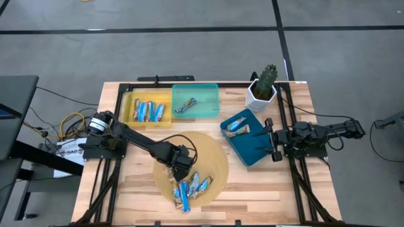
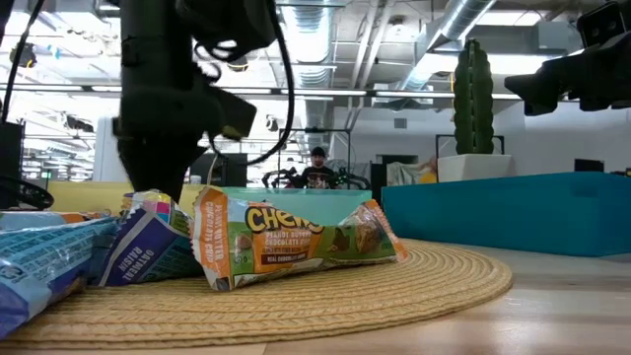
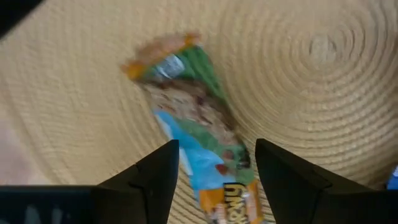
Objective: Pick and place Granola Bars by type
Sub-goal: Put the top yellow granola bar into the blue bin
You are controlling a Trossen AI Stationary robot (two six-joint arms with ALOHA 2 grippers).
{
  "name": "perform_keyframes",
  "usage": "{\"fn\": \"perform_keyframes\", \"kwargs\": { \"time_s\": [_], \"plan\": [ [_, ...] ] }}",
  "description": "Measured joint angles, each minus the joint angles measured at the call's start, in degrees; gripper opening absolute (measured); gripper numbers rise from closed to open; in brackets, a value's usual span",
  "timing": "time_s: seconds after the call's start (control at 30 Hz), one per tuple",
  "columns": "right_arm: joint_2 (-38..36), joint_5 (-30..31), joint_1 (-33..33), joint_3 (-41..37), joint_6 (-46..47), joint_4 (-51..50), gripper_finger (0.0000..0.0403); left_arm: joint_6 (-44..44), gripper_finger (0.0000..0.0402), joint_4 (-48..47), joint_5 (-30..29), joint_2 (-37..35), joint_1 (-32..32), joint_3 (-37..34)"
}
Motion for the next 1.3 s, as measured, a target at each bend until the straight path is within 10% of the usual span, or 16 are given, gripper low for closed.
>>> {"fn": "perform_keyframes", "kwargs": {
  "time_s": [0.9,1.3],
  "plan": [
    [0.0,0.0,0.0,0.0,0.0,0.0,0.0244,-0.5,0.0204,5.6,1.5,-0.1,0.7,-4.4],
    [0.0,0.0,0.0,0.0,0.0,0.0,0.0244,-0.5,0.0099,5.6,2.6,-0.1,0.7,-4.5]
  ]
}}
